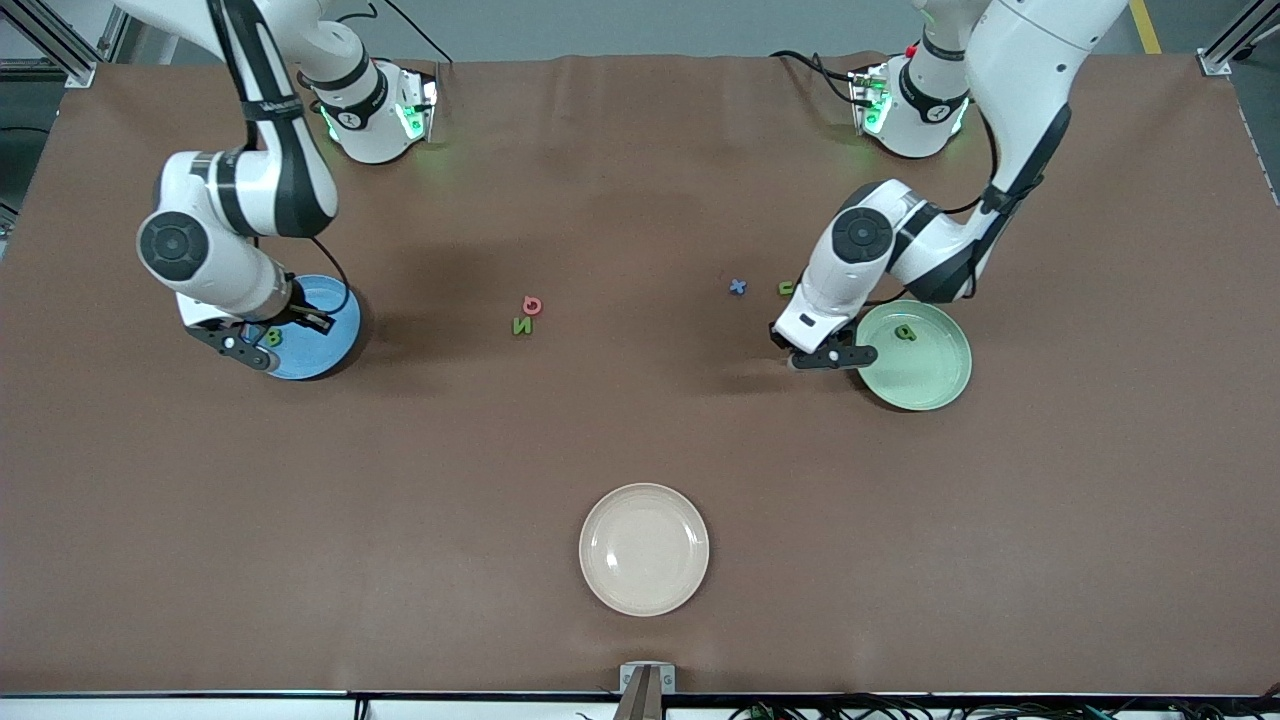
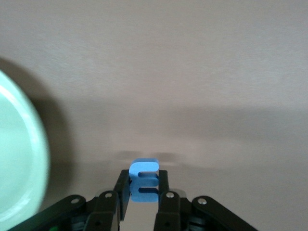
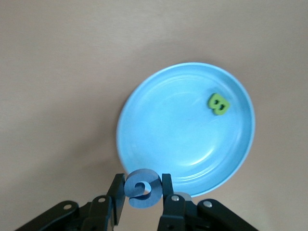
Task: Sort uppercase to blue plate, lowercase to green plate
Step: 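Place the m on the green plate while the right gripper places C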
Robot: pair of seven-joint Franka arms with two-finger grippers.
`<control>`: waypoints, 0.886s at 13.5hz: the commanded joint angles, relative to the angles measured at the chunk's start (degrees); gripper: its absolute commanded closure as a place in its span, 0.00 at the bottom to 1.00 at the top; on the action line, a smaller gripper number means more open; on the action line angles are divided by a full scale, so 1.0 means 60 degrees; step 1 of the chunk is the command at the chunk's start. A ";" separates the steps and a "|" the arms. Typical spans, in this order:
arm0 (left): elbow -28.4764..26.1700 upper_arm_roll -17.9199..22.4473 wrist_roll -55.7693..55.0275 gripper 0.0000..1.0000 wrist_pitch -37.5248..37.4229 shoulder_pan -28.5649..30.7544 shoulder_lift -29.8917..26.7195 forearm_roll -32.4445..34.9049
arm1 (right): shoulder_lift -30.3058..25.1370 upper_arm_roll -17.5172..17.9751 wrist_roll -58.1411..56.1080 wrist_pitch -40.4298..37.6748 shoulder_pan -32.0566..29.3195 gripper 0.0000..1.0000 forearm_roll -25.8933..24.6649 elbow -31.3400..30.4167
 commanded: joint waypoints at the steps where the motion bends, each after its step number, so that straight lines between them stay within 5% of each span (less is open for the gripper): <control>1: -0.0664 -0.0709 0.1004 0.89 -0.0060 0.1417 -0.0461 0.0133 | -0.0310 -0.0374 -0.0716 0.0210 -0.0088 1.00 -0.0307 -0.0291; 6: -0.1017 -0.0872 0.3042 0.89 -0.0075 0.2884 -0.0651 0.0148 | -0.0003 -0.0375 -0.1642 0.1806 -0.0821 0.99 -0.0307 -0.1110; 10: -0.0944 -0.0916 0.3236 0.89 -0.0397 0.3136 -0.0827 0.0134 | 0.0247 -0.0360 -0.1627 0.1969 -0.0909 0.92 -0.0278 -0.1155; 11: -0.0915 -0.0960 0.3221 0.89 -0.0397 0.3136 -0.0842 0.0061 | 0.0247 -0.0346 -0.1613 0.1911 -0.0938 0.57 -0.0278 -0.1141; 12: -0.0900 -0.1105 0.3134 0.89 -0.0412 0.3150 -0.0856 -0.0070 | 0.0247 -0.0345 -0.1613 0.1925 -0.0938 0.01 -0.0263 -0.1141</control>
